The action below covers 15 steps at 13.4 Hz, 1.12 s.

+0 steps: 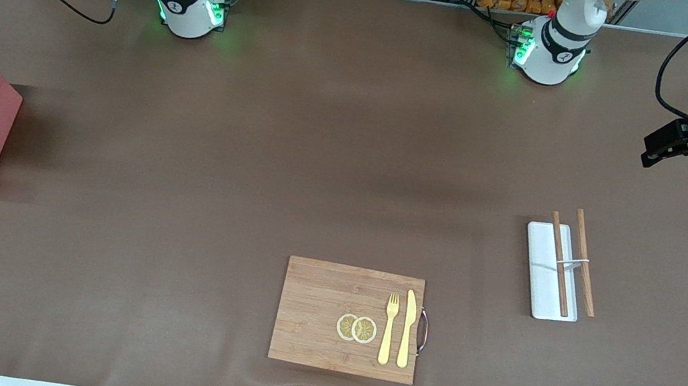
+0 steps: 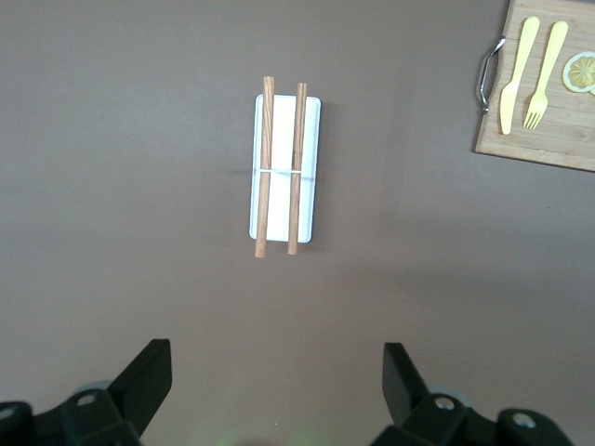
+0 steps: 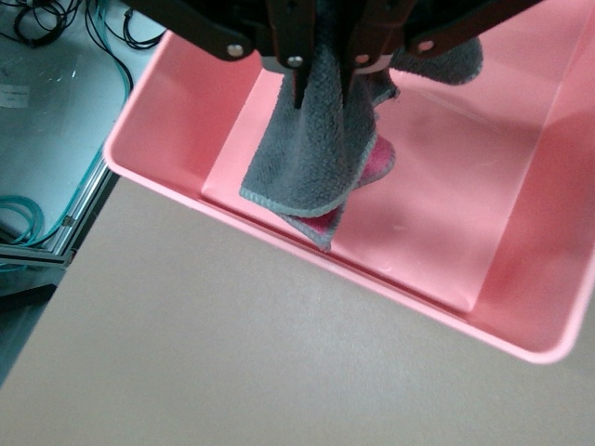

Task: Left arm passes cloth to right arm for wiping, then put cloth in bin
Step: 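Open the right gripper to drop the cloth into the bin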

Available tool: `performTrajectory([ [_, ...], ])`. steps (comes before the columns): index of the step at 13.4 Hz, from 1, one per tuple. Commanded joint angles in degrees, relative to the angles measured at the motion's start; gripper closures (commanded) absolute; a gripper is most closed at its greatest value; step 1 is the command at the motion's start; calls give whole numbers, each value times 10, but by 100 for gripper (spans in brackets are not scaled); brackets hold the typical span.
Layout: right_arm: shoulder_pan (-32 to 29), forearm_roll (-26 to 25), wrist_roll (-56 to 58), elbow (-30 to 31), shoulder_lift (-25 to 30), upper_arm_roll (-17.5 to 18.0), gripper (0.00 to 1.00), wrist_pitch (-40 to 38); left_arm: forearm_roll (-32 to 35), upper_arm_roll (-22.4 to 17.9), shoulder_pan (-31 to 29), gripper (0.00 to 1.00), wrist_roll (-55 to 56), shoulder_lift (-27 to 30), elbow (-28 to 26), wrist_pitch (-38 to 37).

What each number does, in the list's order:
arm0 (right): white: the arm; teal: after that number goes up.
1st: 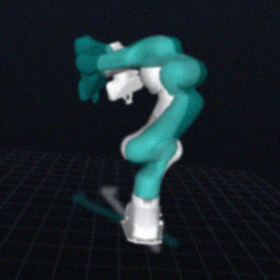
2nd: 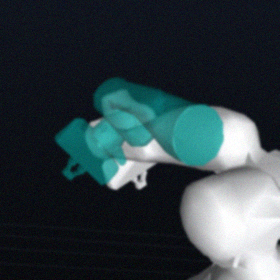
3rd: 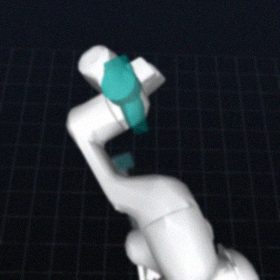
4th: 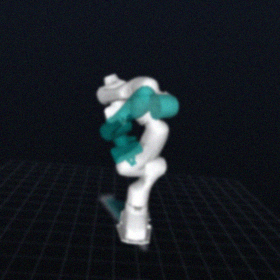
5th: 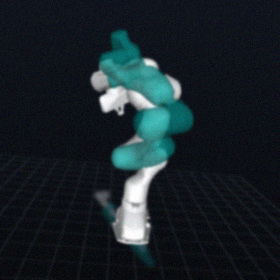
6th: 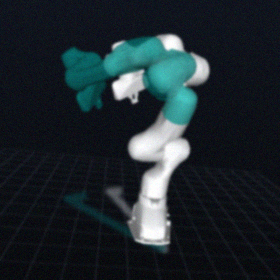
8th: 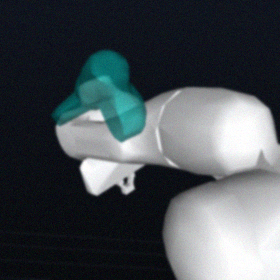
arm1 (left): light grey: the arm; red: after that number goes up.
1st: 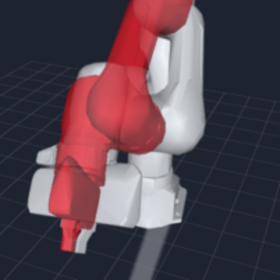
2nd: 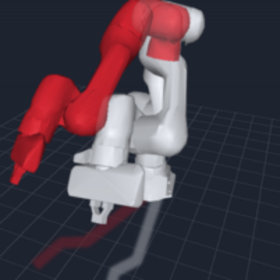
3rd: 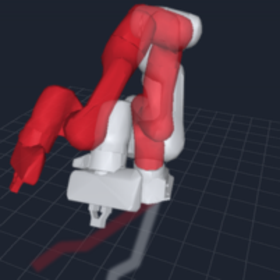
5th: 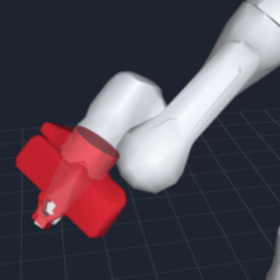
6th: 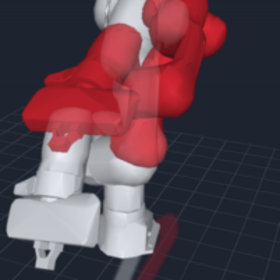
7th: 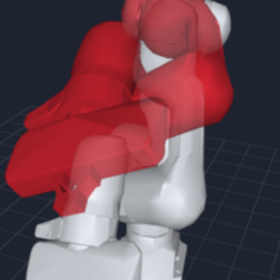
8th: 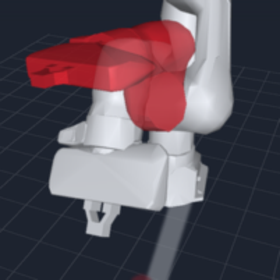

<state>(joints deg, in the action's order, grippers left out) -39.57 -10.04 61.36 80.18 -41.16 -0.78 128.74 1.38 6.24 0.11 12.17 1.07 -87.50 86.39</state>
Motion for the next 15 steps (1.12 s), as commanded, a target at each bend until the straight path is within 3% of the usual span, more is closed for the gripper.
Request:
performTrajectory([
  [1,-9,4,3,-17,-16,14,0,-4,13,2,-2,0,-12,9,-7,-3],
  [8,24,8,-7,-25,22,20,0,-95,13,2,-4,0,-12,10,-6,-4],
  [15,160,-2,-148,-25,113,15,0,-225,13,2,-5,0,-12,9,-7,-4],
])
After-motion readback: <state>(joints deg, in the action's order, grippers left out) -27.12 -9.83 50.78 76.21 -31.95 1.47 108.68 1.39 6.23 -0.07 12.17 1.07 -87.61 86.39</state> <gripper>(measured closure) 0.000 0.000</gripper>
